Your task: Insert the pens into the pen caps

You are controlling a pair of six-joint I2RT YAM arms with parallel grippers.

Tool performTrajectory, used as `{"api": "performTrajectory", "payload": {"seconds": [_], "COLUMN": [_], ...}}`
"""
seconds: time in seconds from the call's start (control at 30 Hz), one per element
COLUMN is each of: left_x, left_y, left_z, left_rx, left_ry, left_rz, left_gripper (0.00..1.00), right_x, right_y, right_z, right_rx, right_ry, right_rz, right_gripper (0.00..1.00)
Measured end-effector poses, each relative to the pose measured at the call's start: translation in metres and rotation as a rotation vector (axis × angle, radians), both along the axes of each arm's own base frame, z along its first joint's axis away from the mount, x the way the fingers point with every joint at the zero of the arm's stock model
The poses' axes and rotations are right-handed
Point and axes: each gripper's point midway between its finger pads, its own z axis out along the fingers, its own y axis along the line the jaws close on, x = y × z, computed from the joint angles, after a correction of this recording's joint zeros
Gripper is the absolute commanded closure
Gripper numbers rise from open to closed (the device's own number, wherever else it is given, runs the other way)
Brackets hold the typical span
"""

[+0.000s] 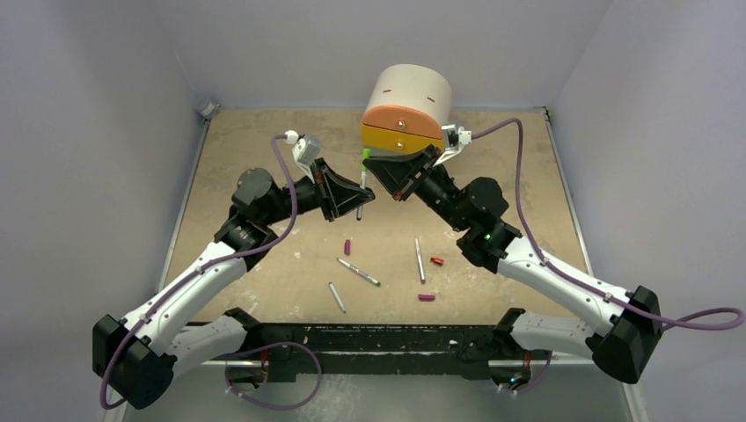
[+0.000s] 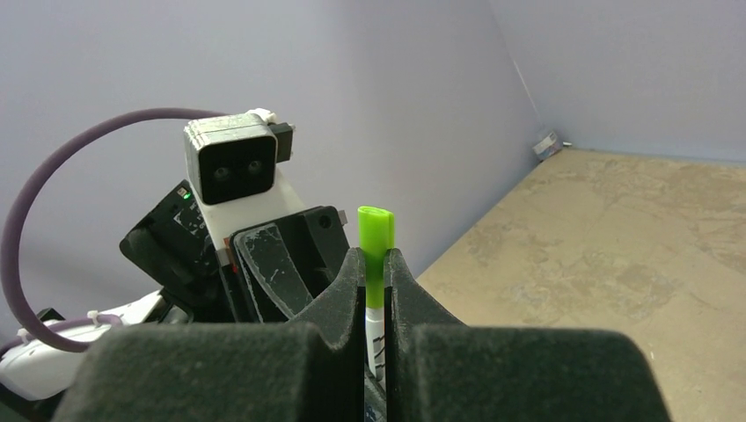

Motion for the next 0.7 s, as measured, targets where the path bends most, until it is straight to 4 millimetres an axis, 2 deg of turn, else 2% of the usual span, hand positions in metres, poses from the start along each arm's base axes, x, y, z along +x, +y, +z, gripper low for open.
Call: {"api": "performTrajectory", "payload": {"seconds": [0.33, 0.5, 0.7], "left_x": [0.007, 0.011, 0.013], "left_y": [0.004, 0.008, 0.012], "left_z": [0.003, 0.006, 0.006], "left_rx": [0.058, 0.135, 0.178], "left_ry": [-0.035, -0.099, -0.153], "left_rz": [0.04, 0.061, 0.077], "left_gripper": [1.0, 1.0, 1.0], "right_x": [0.0, 0.0, -0.002], "right_y": [0.001, 0.0, 0.002], "right_z": [-0.001, 0.007, 0.009], "right_rx": [-0.019, -0.038, -0.07], "right_ry": [-0.016, -0.03, -0.037], "right_rz": [-0.01, -0.015, -0.013], "right_gripper": [0.99, 0.89, 0.65]}}
